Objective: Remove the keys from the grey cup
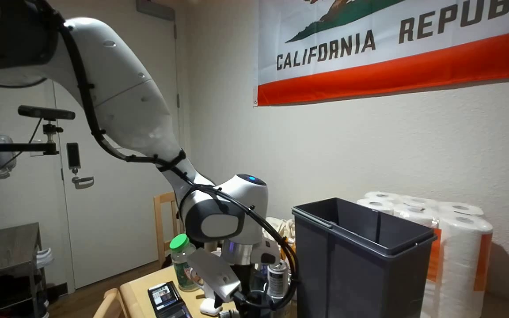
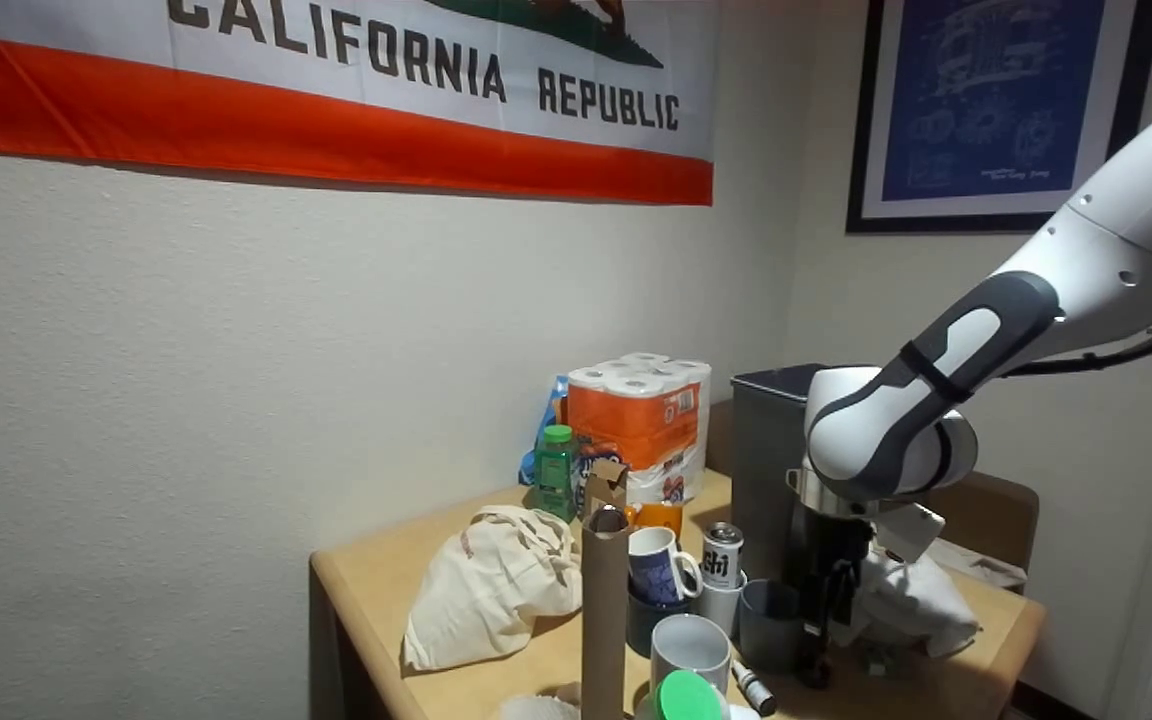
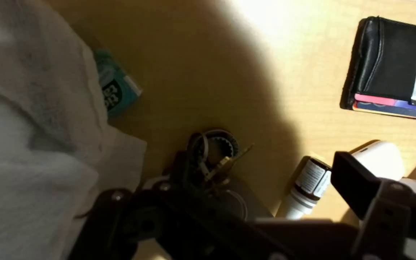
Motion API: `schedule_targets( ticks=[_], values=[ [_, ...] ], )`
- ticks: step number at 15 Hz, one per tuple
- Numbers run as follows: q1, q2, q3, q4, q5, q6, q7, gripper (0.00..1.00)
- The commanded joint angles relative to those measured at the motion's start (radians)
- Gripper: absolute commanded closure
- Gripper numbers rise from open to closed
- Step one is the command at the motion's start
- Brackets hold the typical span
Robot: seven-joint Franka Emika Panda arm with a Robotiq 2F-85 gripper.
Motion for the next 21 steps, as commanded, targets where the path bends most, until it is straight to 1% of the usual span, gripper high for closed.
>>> schedule_targets(
  ticks=[1,2,3,4,5,6,7,8,9,11,14,15,17,18,21],
  values=[
    [-0.037,0.046,0.018,0.051,-0.026,-0.025,-0.002,0.0],
    [-0.042,0.055,0.021,0.057,-0.026,-0.022,-0.001,0.0],
    [-0.046,0.061,0.023,0.061,-0.025,-0.019,0.0,0.02],
    [-0.049,0.065,0.026,0.065,-0.026,-0.018,0.001,0.26],
    [-0.05,0.069,0.027,0.068,-0.028,-0.017,0.005,0.27],
    [-0.051,0.072,0.028,0.07,-0.029,-0.017,0.006,0.3],
    [-0.052,0.073,0.03,0.071,-0.028,-0.016,0.005,0.4],
    [-0.054,0.074,0.033,0.07,-0.027,-0.014,0.004,0.47],
    [-0.055,0.074,0.034,0.069,-0.027,-0.011,0.004,0.56],
    [-0.055,0.075,0.034,0.068,-0.028,-0.007,0.006,0.69],
    [-0.055,0.076,0.034,0.066,-0.029,-0.004,0.006,0.94],
    [-0.054,0.076,0.033,0.065,-0.03,-0.003,0.006,0.98],
    [-0.055,0.074,0.032,0.06,-0.031,0.001,0.008,0.96],
    [-0.057,0.074,0.032,0.058,-0.029,0.002,0.007,1.0],
    [-0.059,0.059,0.032,0.054,-0.031,-0.02,0.01,0.99]
  ],
)
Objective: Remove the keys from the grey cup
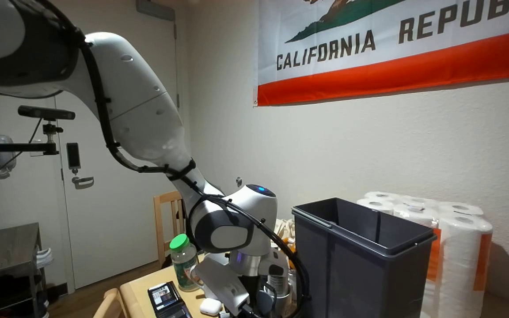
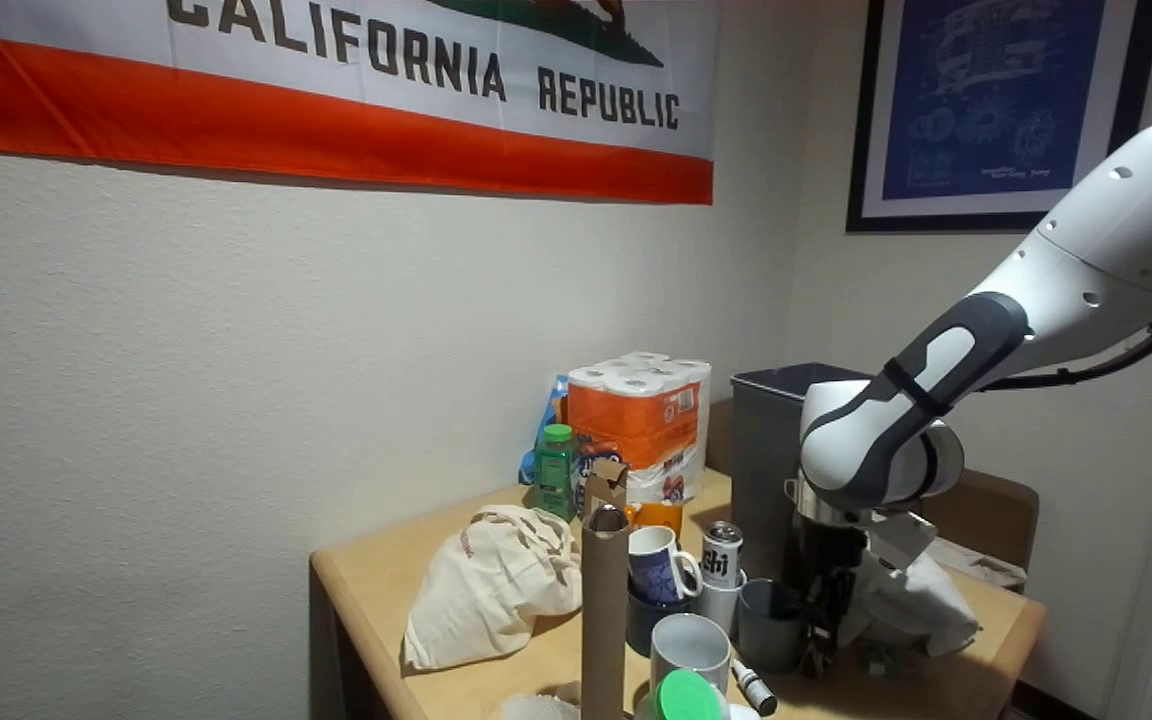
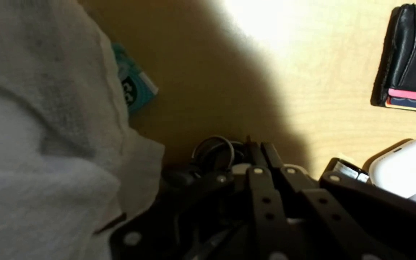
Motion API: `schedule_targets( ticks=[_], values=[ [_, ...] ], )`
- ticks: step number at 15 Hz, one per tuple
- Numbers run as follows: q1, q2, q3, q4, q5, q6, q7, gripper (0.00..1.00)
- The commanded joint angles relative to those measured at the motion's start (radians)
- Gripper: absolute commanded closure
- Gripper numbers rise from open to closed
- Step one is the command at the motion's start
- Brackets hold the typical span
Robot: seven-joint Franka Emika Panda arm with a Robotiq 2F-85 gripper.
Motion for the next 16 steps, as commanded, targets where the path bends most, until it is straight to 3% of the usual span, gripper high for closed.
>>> schedule_targets(
  ticks=[1,10,16],
  values=[
    [-0.016,-0.026,0.017,-0.004,-0.019,-0.034,0.011,0.99],
    [0.038,-0.254,0.007,-0.041,-0.064,-0.288,0.073,0.99],
    [0.064,-0.371,-0.001,-0.055,-0.056,-0.355,0.118,0.99]
  ],
)
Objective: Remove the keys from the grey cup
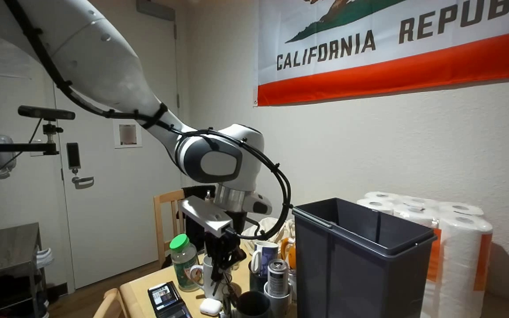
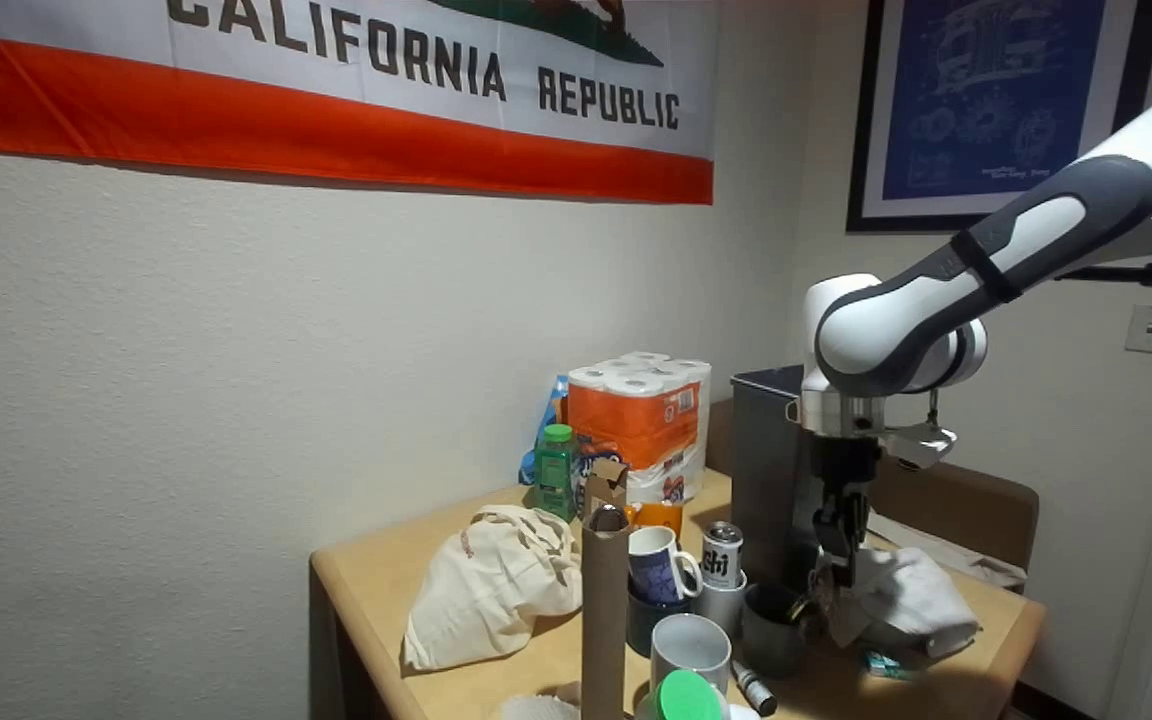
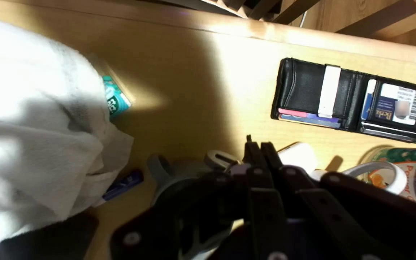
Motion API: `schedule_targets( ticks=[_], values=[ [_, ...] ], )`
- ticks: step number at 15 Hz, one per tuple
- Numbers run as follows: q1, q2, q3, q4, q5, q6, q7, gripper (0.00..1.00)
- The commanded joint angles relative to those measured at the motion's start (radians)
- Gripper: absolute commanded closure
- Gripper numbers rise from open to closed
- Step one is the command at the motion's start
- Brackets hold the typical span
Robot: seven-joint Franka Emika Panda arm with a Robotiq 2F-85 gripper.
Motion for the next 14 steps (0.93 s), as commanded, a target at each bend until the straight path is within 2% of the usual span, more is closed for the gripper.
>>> schedule_targets(
  ticks=[1,4,10,14],
  values=[
    [0.01,-0.094,-0.007,-0.048,-0.01,-0.022,0.044,0.99],
    [0.007,-0.153,-0.016,-0.08,-0.002,-0.01,0.058,0.99],
    [0.004,-0.247,-0.044,-0.129,-0.012,-0.06,0.094,0.99],
    [-0.005,-0.231,-0.066,-0.126,-0.014,-0.125,0.138,0.99]
  ],
)
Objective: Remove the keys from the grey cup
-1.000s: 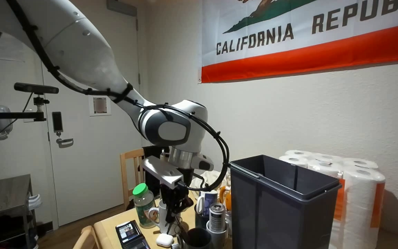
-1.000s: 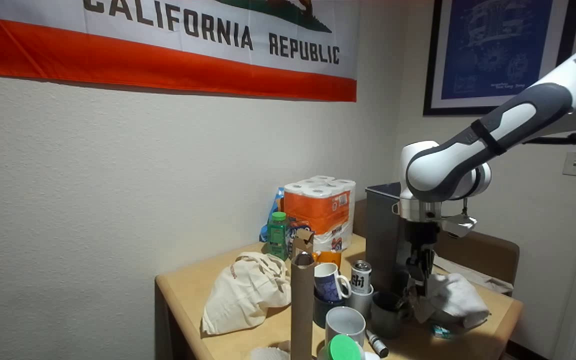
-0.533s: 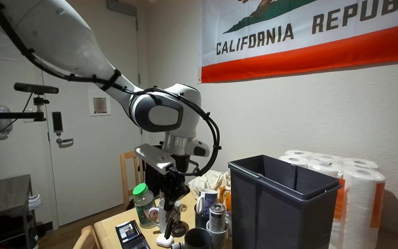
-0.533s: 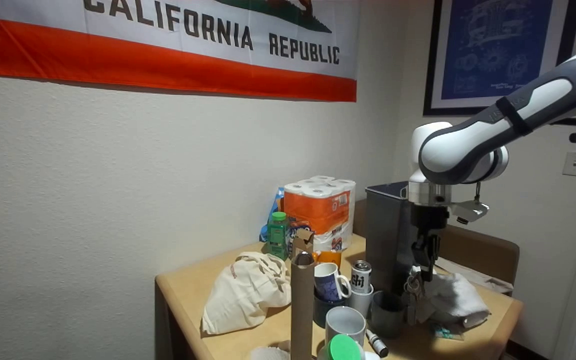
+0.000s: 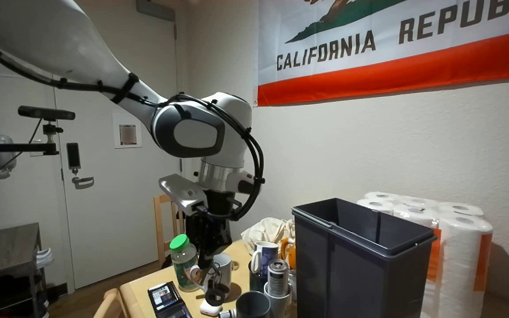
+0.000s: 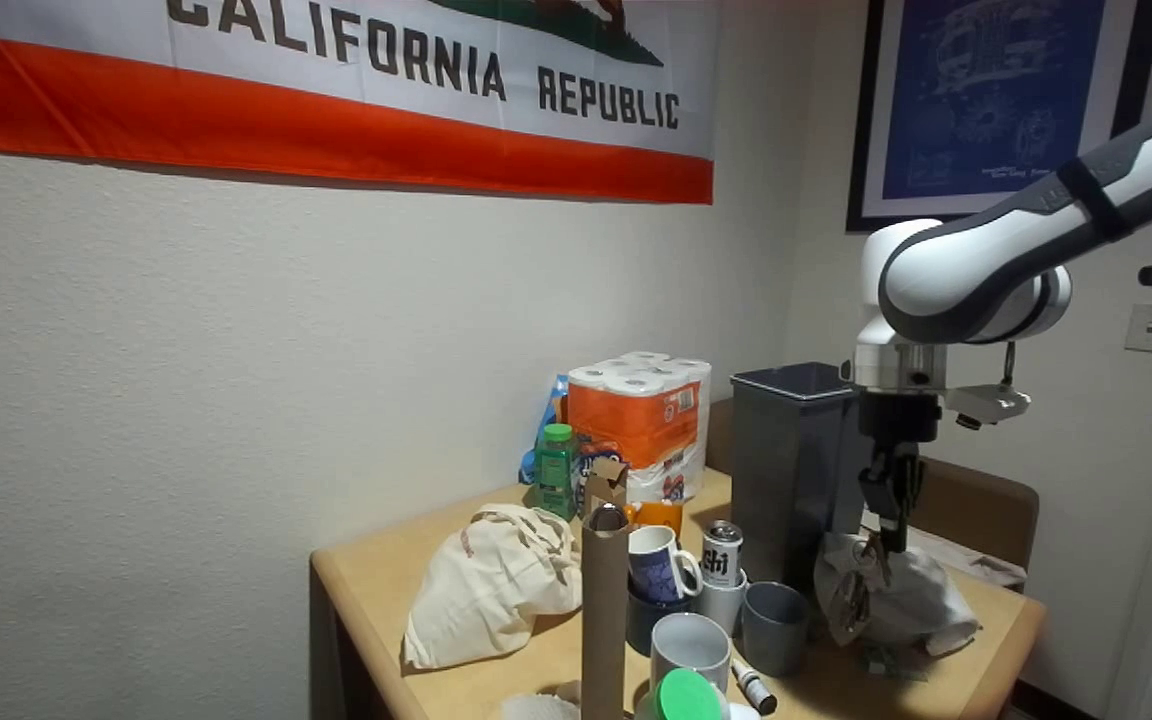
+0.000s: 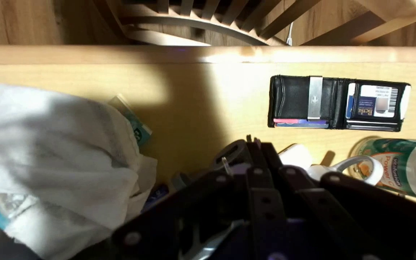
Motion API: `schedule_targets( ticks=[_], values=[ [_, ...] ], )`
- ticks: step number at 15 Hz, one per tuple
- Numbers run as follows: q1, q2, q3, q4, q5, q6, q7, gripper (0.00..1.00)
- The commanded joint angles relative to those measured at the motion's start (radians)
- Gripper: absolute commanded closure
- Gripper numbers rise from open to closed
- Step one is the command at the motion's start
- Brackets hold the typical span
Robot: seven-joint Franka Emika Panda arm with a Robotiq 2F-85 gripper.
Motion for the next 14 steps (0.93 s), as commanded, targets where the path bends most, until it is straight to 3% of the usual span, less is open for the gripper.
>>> schedule_targets(
  ticks=[1,8,14],
  values=[
    [-0.01,-0.001,-0.022,-0.013,-0.015,-0.069,0.059,0.99],
    [-0.046,0.11,-0.072,-0.01,0.0,-0.048,0.028,0.99],
    [-0.088,0.264,-0.085,0.009,0.015,0.045,-0.025,0.99]
  ],
)
